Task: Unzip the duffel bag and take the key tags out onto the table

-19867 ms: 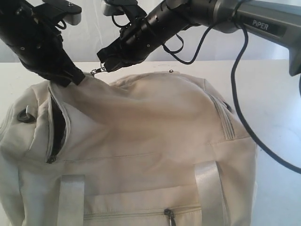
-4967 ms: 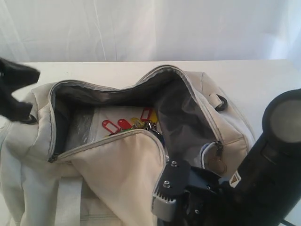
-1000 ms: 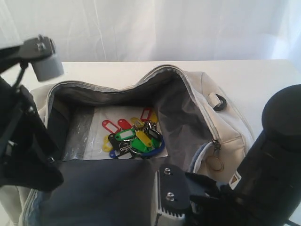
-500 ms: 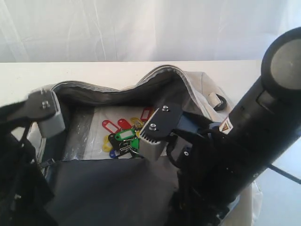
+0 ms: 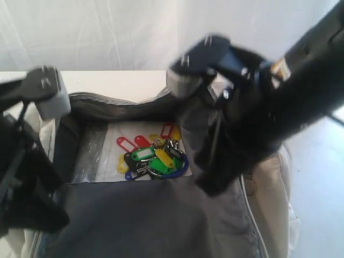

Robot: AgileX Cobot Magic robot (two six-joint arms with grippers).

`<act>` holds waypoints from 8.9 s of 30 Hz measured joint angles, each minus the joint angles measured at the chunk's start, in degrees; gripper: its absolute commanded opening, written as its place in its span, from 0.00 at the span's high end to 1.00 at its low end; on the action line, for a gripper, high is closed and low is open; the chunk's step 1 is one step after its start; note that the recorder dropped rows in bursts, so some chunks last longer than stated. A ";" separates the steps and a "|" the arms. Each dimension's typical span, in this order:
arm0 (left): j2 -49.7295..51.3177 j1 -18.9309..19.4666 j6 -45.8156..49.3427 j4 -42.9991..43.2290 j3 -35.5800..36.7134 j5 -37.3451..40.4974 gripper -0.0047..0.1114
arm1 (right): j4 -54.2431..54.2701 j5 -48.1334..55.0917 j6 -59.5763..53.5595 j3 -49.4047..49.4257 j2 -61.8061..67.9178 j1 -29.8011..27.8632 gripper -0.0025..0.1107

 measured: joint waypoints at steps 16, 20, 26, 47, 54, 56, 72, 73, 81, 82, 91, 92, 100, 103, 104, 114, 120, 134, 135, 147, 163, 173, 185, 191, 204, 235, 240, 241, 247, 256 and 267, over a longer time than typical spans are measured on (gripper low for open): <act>-0.05 0.00 -12.49 21.45 -1.40 -6.15 0.96 | -2.66 -1.17 0.85 -21.88 16.81 0.00 0.98; -0.05 0.00 -13.55 21.55 2.34 -9.34 0.96 | -5.10 1.81 0.97 -27.29 25.40 0.00 0.98; -0.05 0.00 -14.65 20.70 2.93 -10.42 0.96 | -5.21 6.85 1.08 -34.85 37.72 -3.69 0.98; -0.05 0.00 -14.79 17.74 2.93 -10.67 0.96 | 1.57 1.57 -13.35 -36.89 49.74 -7.17 0.30; -0.05 0.00 -14.79 17.66 2.93 -10.67 0.96 | -0.52 0.26 -20.62 -37.36 51.43 -7.17 0.35; -0.05 0.00 -14.79 17.51 2.93 -10.67 0.96 | -1.63 1.45 -21.05 -37.36 52.59 -7.17 0.37; -0.05 0.00 -14.79 16.04 2.93 -11.43 0.96 | -0.31 5.04 -27.69 -39.29 54.31 -5.62 0.38; -0.05 0.00 -14.79 16.04 2.93 -11.43 0.96 | -0.61 5.18 -28.14 -39.52 54.31 -5.33 0.38; -0.05 0.00 -14.34 15.92 2.93 -11.43 0.96 | -1.05 2.80 -29.00 -39.55 49.41 -1.63 0.38; -0.05 0.00 -14.34 15.92 2.93 -11.43 0.96 | -2.27 2.23 -28.64 -39.55 48.81 -1.63 0.38; -0.05 0.00 -14.34 15.92 2.93 -11.43 0.96 | -11.78 5.53 -24.92 -39.44 51.71 -1.63 0.38; -0.05 0.00 -14.34 15.92 2.93 -11.43 0.96 | -11.78 6.05 -24.92 -39.44 51.89 -1.63 0.38; -0.05 0.00 -14.34 15.92 2.93 -11.43 0.96 | -10.71 7.24 -24.39 -40.19 54.53 -1.63 0.55; -0.05 0.00 -14.34 15.92 2.93 -11.43 0.96 | -9.86 8.18 -21.26 -40.28 54.71 -1.63 0.80; -0.05 0.00 -14.34 15.92 2.93 -11.43 0.96 | -9.58 8.06 -19.59 -40.28 54.80 -1.55 0.89; -0.05 0.00 -14.34 15.92 2.93 -11.43 0.96 | -10.60 6.16 -14.41 -41.11 53.37 -1.41 0.98; -0.05 0.00 -14.34 15.92 2.93 -11.43 0.96 | -10.99 5.06 -13.20 -43.72 50.57 -1.41 0.98; -0.05 0.00 -14.24 15.92 2.93 -11.43 0.96 | -7.30 3.87 -11.53 -44.26 49.13 -1.41 0.95; -0.05 0.00 -14.24 15.92 2.93 -11.43 0.96 | -6.46 3.75 -11.83 -44.26 49.13 -1.41 0.92; -0.05 0.00 -14.13 15.92 2.93 -11.31 0.96 | -8.03 5.38 -12.23 -44.26 49.13 -1.41 0.49; -0.05 0.00 -14.13 15.92 2.93 -11.07 0.96 | -14.06 6.72 -9.42 -43.43 53.72 -1.41 0.51; -0.05 0.00 -14.13 15.80 2.93 -10.92 0.96 | -14.64 6.02 -8.40 -43.43 55.81 -1.41 0.54; -0.05 0.00 -13.92 15.68 2.93 -10.93 0.96 | -15.09 8.33 -7.41 -44.15 57.62 -1.41 0.98; -0.05 0.00 -13.82 15.44 2.93 -10.93 0.96 | -14.97 9.11 -6.00 -44.81 57.53 -1.41 0.98; -0.05 0.00 -13.49 15.34 2.93 -10.93 0.96 | -14.97 8.03 -5.87 -44.81 47.77 -1.41 0.98; -0.05 0.00 -13.04 15.34 2.93 -10.93 0.96 | -14.97 5.61 -5.77 -44.81 32.24 -1.41 0.98; -0.05 0.00 -13.04 15.34 2.93 -10.93 0.96 | -14.97 6.07 -5.77 -43.97 32.24 -1.41 0.98; -0.05 0.00 -13.04 15.34 2.93 -10.93 0.96 | -14.97 6.07 -5.77 -43.82 32.24 -1.41 0.98; -0.05 0.00 -13.04 15.34 2.93 -10.93 0.96 | -14.97 6.30 -5.77 -43.58 32.24 -1.41 0.98; -0.05 0.00 -13.04 15.34 2.93 -10.93 0.96 | -23.81 7.80 -1.01 -43.44 29.90 -2.54 0.98; -0.05 0.00 -13.04 15.34 2.93 -10.93 0.96 | -25.65 9.93 4.27 -43.44 20.86 -15.48 0.98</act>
